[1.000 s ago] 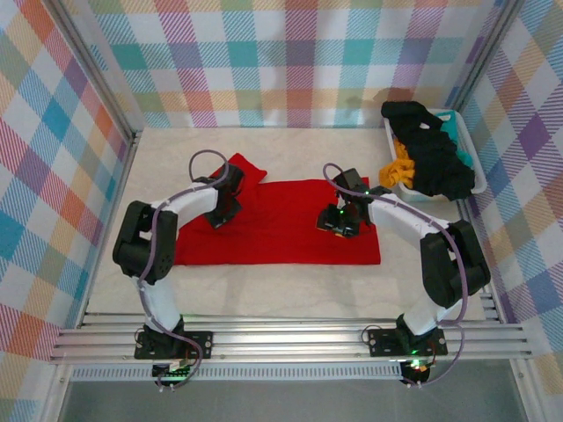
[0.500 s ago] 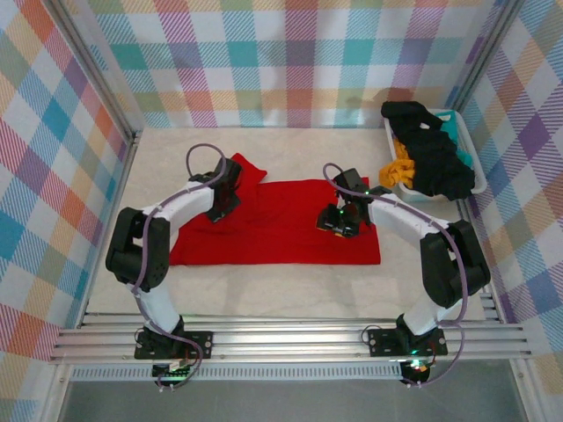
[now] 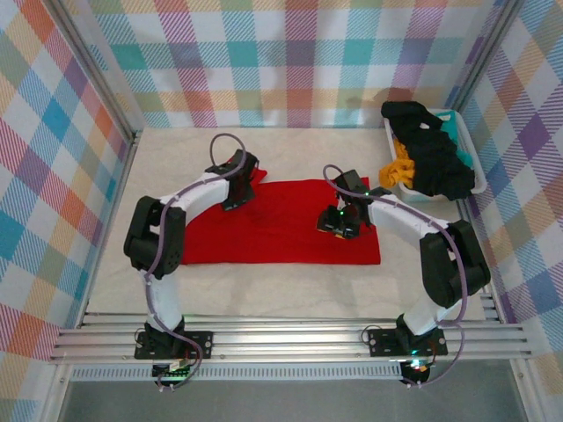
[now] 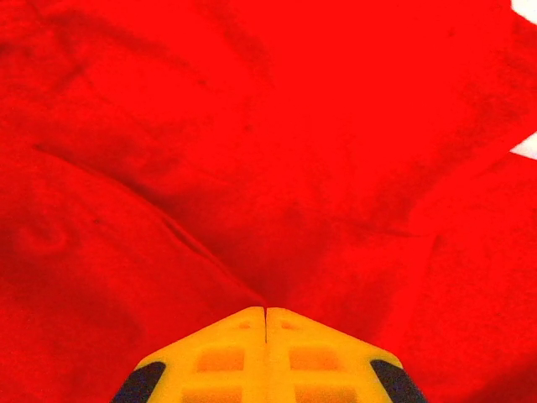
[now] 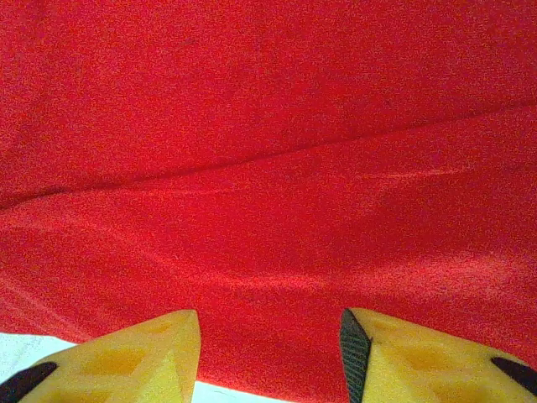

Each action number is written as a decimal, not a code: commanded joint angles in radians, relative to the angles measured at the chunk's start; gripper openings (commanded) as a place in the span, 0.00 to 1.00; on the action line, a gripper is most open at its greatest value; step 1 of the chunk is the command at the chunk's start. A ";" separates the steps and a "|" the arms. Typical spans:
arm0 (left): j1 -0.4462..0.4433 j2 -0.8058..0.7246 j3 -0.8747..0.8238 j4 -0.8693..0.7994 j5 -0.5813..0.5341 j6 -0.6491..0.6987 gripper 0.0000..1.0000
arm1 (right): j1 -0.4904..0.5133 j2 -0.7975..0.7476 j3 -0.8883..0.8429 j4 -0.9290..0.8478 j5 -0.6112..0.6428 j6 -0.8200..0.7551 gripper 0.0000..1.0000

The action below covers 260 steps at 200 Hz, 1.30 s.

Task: Fold and stack the t-shirts

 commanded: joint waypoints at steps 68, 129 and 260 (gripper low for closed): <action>0.047 0.127 0.348 -0.172 -0.110 0.046 0.63 | -0.092 0.082 0.212 -0.061 0.057 -0.011 0.49; 0.145 0.596 1.033 -0.330 -0.117 0.098 0.51 | -0.202 0.346 0.503 -0.094 0.149 0.006 0.50; 0.128 0.705 1.063 -0.130 -0.112 0.230 0.57 | -0.260 0.428 0.587 -0.136 0.132 -0.052 0.51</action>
